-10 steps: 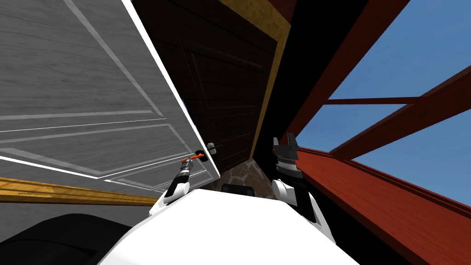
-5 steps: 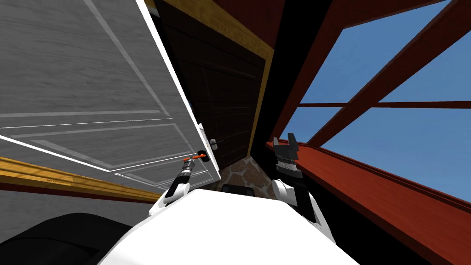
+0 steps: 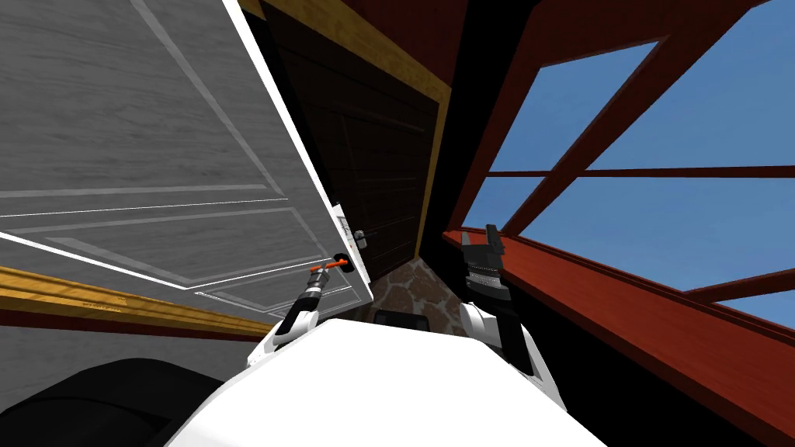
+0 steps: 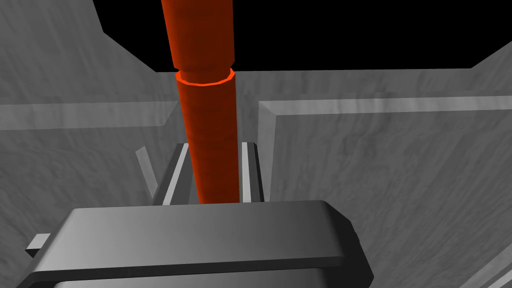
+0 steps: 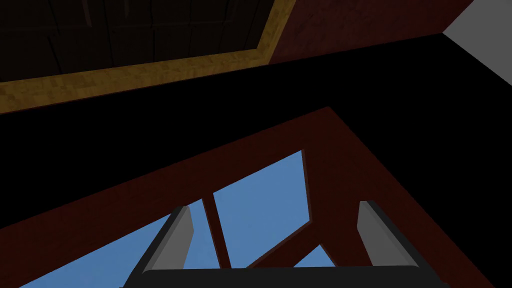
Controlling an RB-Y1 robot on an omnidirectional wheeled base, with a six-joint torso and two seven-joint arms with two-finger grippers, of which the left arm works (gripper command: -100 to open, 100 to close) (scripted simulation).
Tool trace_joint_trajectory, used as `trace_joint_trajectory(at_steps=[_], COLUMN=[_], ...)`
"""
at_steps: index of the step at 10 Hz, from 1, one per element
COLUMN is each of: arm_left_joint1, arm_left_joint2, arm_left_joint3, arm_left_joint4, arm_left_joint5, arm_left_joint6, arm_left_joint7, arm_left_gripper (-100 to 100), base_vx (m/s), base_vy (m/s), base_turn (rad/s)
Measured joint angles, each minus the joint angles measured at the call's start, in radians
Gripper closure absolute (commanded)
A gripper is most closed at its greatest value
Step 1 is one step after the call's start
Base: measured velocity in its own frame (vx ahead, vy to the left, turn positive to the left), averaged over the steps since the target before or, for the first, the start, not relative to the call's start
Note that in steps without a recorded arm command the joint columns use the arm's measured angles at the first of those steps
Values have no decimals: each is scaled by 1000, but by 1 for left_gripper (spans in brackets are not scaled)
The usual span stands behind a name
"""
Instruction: Pull the door open
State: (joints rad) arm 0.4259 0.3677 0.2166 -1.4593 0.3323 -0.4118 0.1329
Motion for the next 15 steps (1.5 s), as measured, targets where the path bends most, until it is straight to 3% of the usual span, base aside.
trace_joint_trajectory(at_steps=[5, 8, 15], arm_left_joint1=[28, 52, 102], arm_left_joint2=[43, 63, 135], arm_left_joint3=[-56, -70, -126], arm_left_joint4=[4, -6, -7], arm_left_joint5=[-1, 1, 3], arm_left_joint6=[-45, -55, -136], arm_left_joint7=[34, 49, 106], arm_left_gripper=[100, 100, 100], base_vx=[-234, -180, -235], base_vy=[31, 19, 29], base_turn=[-138, -113, -137])
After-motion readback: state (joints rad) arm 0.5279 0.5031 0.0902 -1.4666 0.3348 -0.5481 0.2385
